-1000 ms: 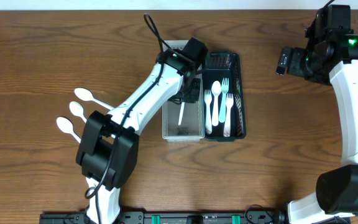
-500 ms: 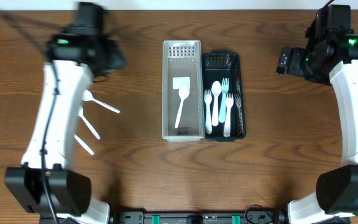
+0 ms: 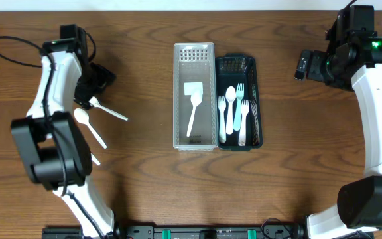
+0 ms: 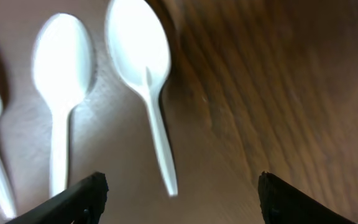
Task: Pack container
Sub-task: 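Grasp a white spoon on the left with the left gripper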
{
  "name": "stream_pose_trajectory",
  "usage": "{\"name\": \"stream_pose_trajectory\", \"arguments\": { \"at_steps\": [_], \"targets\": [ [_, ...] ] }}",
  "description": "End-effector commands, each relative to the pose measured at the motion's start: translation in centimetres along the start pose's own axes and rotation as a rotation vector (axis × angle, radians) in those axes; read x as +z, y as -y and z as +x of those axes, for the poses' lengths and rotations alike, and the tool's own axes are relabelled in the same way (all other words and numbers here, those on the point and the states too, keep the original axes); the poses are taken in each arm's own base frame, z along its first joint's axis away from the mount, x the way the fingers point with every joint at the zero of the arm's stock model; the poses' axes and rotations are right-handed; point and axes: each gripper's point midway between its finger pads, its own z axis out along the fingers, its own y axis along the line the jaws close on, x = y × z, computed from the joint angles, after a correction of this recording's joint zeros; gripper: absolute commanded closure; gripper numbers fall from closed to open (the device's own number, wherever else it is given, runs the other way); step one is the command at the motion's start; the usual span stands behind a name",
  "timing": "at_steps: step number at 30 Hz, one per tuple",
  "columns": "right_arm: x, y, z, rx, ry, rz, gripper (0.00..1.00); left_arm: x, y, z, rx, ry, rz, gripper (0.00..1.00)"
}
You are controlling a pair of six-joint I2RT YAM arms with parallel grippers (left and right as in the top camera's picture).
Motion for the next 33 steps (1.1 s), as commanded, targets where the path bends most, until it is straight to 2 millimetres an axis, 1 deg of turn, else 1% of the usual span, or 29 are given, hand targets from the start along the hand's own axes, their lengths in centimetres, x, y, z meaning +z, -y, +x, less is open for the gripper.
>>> {"name": "stream_pose_trajectory", "arguments": {
  "at_steps": [1, 13, 19, 23, 27, 29, 30, 31, 32, 33],
  "targets": [
    [0.2, 0.6, 0.1, -0.004, -0.008, 0.013, 0.01, 2.1, -0.2, 0.6, 0.041, -0.056, -0.021, 0.2],
    [0.2, 0.6, 0.1, -0.004, -0.007, 0.013, 0.01, 5.8, -1.0, 1.1, 0.045, -0.118, -0.079, 0.2],
    [0.2, 0.6, 0.1, -0.003, -0.008, 0.013, 0.01, 7.5, -0.8, 1.3, 0.088, -0.144, -0.072, 0.2],
    [0.2, 0.6, 0.1, 0.007, -0.009, 0.014, 0.01, 7.9, -0.6, 1.2, 0.095, -0.141, -0.064, 0.2],
    [0.2, 0.6, 0.1, 0.007, -0.009, 0.014, 0.01, 8.0, -0.4, 1.1, 0.095, -0.137, -0.057, 0.2],
    [0.2, 0.6, 0.1, 0.007, -0.009, 0.014, 0.01, 7.9, -0.5, 1.1, 0.094, -0.139, -0.059, 0.28],
    [0.2, 0.6, 0.1, 0.007, -0.009, 0.014, 0.01, 7.9, -0.5, 1.1, 0.094, -0.14, -0.06, 0.36],
    [0.2, 0.6, 0.1, 0.007, -0.009, 0.014, 0.01, 7.9, -0.5, 1.1, 0.094, -0.14, -0.06, 0.47],
    [0.2, 0.6, 0.1, 0.007, -0.009, 0.014, 0.01, 7.9, -0.5, 1.1, 0.093, -0.141, -0.06, 0.53],
    [0.2, 0.6, 0.1, 0.007, -0.009, 0.014, 0.01, 7.9, -0.6, 1.2, 0.093, -0.142, -0.062, 0.57]
  ]
}}
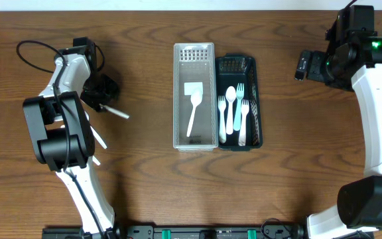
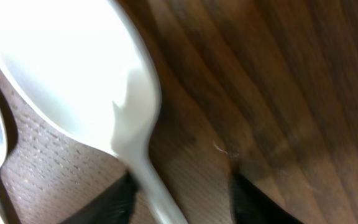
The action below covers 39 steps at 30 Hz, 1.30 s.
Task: Pack container
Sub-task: 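Grasp a white spoon on the left with the left gripper, then place the second spoon into the clear caddy and release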
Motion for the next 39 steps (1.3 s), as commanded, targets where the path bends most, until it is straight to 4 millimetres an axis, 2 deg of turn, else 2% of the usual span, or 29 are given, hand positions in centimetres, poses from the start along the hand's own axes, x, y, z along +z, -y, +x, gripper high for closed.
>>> {"name": "stream_pose_trajectory", "arguments": {
  "at_steps": [1, 9, 15, 19, 20, 24, 27, 31, 34, 36, 39],
  "targets": [
    [0.2, 0.6, 0.1, 0.007, -0.007, 0.013, 0.01, 1.6, -0.3, 0.5, 0.007, -0.042, -0.014, 0.6],
    [0.2, 0.6, 0.1, 0.007, -0.008, 0.013, 0.01, 1.6, -0.5, 0.8, 0.007, -0.053, -0.024, 0.8],
    [0.2, 0.6, 0.1, 0.007, -0.008, 0.013, 0.01, 1.5, -0.8, 1.2, 0.005, -0.067, -0.036, 0.81],
    [0.2, 0.6, 0.1, 0.007, -0.008, 0.014, 0.01, 1.5, -1.0, 1.4, 0.004, -0.076, -0.043, 0.94],
    [0.2, 0.6, 0.1, 0.007, -0.008, 0.014, 0.01, 1.4, -1.1, 1.5, 0.004, -0.08, -0.047, 0.94],
    [0.2, 0.6, 0.1, 0.007, -0.008, 0.014, 0.01, 0.2, -1.1, 1.5, 0.044, -0.073, -0.045, 0.94],
    [0.2, 0.6, 0.1, 0.007, -0.008, 0.014, 0.01, -2.5, -0.6, 1.2, 0.062, -0.019, -0.026, 0.94],
    [0.2, 0.8, 0.0, 0.012, -0.006, 0.015, 0.01, -8.2, 1.9, 2.2, 0.169, 0.1, 0.055, 0.94],
    [0.2, 0.9, -0.1, 0.015, -0.002, 0.016, 0.01, -12.9, 4.8, 5.3, 0.298, 0.193, 0.136, 0.94],
    [0.2, 0.8, -0.2, 0.015, 0.001, 0.015, 0.01, -15.1, 6.5, 7.9, 0.376, 0.248, 0.165, 0.94],
    [0.2, 0.8, -0.2, 0.015, 0.002, 0.014, 0.01, -16.9, 8.6, 11.7, 0.497, 0.317, 0.169, 0.94]
  ]
}}
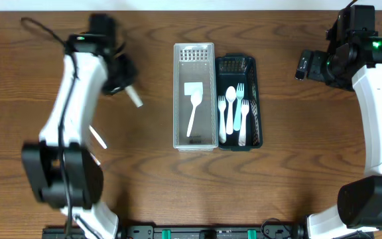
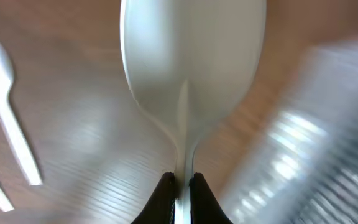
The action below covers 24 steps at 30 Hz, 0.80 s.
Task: Pack container
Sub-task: 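Place the second spoon into the clear caddy and release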
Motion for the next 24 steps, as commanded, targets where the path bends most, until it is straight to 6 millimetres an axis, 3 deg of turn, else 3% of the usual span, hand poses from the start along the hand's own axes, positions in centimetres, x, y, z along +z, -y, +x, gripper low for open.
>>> {"name": "stream_pose_trajectory", "arguments": {
  "at_steps": [1, 5, 8, 15, 18, 20, 21, 22, 24],
  "targets": [
    [0.2, 0.7, -0.1, 0.01, -0.003, 0.014, 0.01, -2.1, 3.7, 2.4, 0.161, 0.066, -0.005, 0.95],
    [0.2, 0.7, -0.1, 0.01, -0.003, 0.014, 0.01, -1.6, 8.5, 6.7, 0.32, 0.051, 0.028, 0.94],
    [0.2, 0.7, 0.1, 0.009, -0.009, 0.015, 0.01, 0.0, 10.4, 8.9, 0.402, 0.051, 0.005, 0.94],
    [0.2, 0.9, 0.4, 0.008, -0.024, 0.019, 0.01, 5.6, 10.0, 11.2, 0.453, -0.047, -0.11, 0.94],
    [0.2, 0.9, 0.5, 0.008, -0.026, 0.019, 0.01, 6.5, 9.7, 11.5, 0.456, -0.069, -0.123, 0.91],
    [0.2, 0.9, 0.5, 0.008, -0.027, 0.02, 0.01, 5.8, 10.1, 11.3, 0.468, -0.054, -0.107, 0.83],
    [0.2, 0.9, 0.5, 0.008, -0.027, 0.02, 0.01, 5.2, 10.4, 10.9, 0.485, -0.038, -0.091, 0.68],
    [0.2, 0.9, 0.5, 0.009, -0.027, 0.02, 0.01, 4.3, 10.8, 10.6, 0.502, -0.02, -0.073, 0.46],
    [0.2, 0.9, 0.5, 0.009, -0.027, 0.02, 0.01, 2.8, 11.2, 9.9, 0.529, 0.015, -0.041, 0.39]
  ]
}}
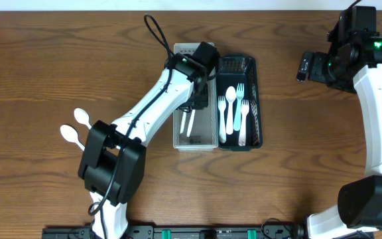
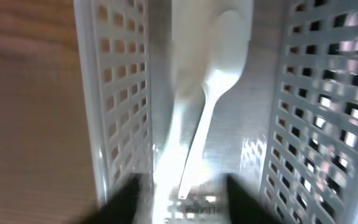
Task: Pack container
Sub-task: 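Place the second spoon into the clear caddy and release, then grasp a third white spoon on the left with the left gripper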
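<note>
My left gripper [image 1: 201, 87] hangs over the white perforated container [image 1: 177, 99], open, with its fingers apart above the container floor [image 2: 182, 202]. A white plastic spoon [image 2: 219, 68] lies loose inside, bowl away from me, between the perforated walls [image 2: 114, 93]. It rests beside a white spatula whose handle [image 1: 190, 123] shows below my arm. Two more white spoons [image 1: 81, 117] [image 1: 70, 135] lie on the table at the left. My right gripper [image 1: 303, 66] is held high at the far right, away from everything.
A dark green tray [image 1: 253, 99] stands against the container's right side and holds several white and pale blue spoons and forks [image 1: 234, 109]. A black cable [image 1: 152, 26] loops off my left arm above the container.
My left gripper was shut on a white spoon above the table left of the container. Now it is over the container, open, and the spoon lies inside. The right arm has not moved.
My left gripper was open over several spoons at the table's left. Then it was low around one spoon's handle. Then it held that spoon lifted, nearer the container. Now the spoon lies in the white container beside the spatula.
</note>
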{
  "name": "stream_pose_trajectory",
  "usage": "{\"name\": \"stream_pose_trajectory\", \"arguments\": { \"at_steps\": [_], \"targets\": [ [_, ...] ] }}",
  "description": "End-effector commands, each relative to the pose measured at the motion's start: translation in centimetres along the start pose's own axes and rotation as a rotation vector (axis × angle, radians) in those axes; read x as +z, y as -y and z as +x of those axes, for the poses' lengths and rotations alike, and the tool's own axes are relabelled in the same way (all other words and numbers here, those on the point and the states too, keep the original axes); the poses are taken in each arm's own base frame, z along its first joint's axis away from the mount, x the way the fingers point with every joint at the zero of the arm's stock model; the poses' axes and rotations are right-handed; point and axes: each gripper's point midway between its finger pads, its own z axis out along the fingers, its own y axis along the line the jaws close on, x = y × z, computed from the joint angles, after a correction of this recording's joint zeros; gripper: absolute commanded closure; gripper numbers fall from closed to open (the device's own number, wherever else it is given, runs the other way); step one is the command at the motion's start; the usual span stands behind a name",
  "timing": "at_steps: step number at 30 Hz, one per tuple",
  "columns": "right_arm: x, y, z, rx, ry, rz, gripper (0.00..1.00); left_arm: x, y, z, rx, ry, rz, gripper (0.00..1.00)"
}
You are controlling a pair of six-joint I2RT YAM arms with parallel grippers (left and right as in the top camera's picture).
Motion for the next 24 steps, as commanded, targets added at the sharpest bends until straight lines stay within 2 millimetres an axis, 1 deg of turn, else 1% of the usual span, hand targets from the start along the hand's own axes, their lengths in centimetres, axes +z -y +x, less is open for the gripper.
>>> {"name": "stream_pose_trajectory", "arguments": {
  "at_steps": [1, 2, 4, 5, 6, 7, 9, 11, 13, 15, 17, 19, 24],
  "targets": [
    [0.2, 0.5, 0.0, 0.0, -0.006, 0.012, 0.01, -4.9, -0.5, -2.1, 0.046, 0.128, 0.045, 0.33],
    [0.2, 0.5, 0.0, 0.0, -0.006, 0.012, 0.01, -5.7, -0.8, -2.4, 0.035, 0.147, 0.053, 0.31],
    [0.2, 0.5, 0.1, -0.001, -0.007, 0.013, 0.01, -7.7, -2.2, -2.8, 0.0, 0.183, 0.065, 0.31],
    [0.2, 0.5, 0.1, -0.009, -0.007, 0.013, 0.01, -8.8, -3.4, -3.1, -0.051, 0.202, 0.058, 0.31],
    [0.2, 0.5, 0.1, -0.016, -0.007, 0.013, 0.01, -9.7, -5.0, -3.3, -0.121, 0.22, 0.04, 0.31],
    [0.2, 0.5, 0.1, -0.018, -0.007, 0.013, 0.01, -10.7, -6.9, -3.4, -0.198, 0.238, 0.016, 0.31],
    [0.2, 0.5, 0.1, -0.018, -0.007, 0.013, 0.01, -12.1, -10.5, -3.3, -0.321, 0.252, -0.016, 0.31],
    [0.2, 0.5, 0.1, -0.018, -0.007, 0.013, 0.01, -13.2, -14.6, -2.8, -0.454, 0.246, -0.044, 0.3],
    [0.2, 0.5, 0.1, -0.018, -0.008, 0.012, 0.01, -13.6, -18.4, -2.0, -0.563, 0.234, -0.079, 0.28],
    [0.2, 0.5, 0.2, -0.018, -0.011, 0.013, 0.01, -13.4, -21.6, -1.3, -0.654, 0.212, -0.1, 0.24],
    [0.2, 0.5, 0.2, -0.018, -0.014, 0.014, 0.01, -12.3, -23.7, -0.6, -0.725, 0.172, -0.087, 0.22],
    [0.2, 0.5, 0.2, -0.018, -0.014, 0.014, 0.01, -10.7, -24.7, 0.1, -0.778, 0.122, -0.053, 0.21],
    [0.2, 0.5, 0.4, -0.011, -0.021, 0.015, 0.01, -4.8, -27.4, 3.3, -0.958, 0.024, -0.065, 0.21]
  ]
}}
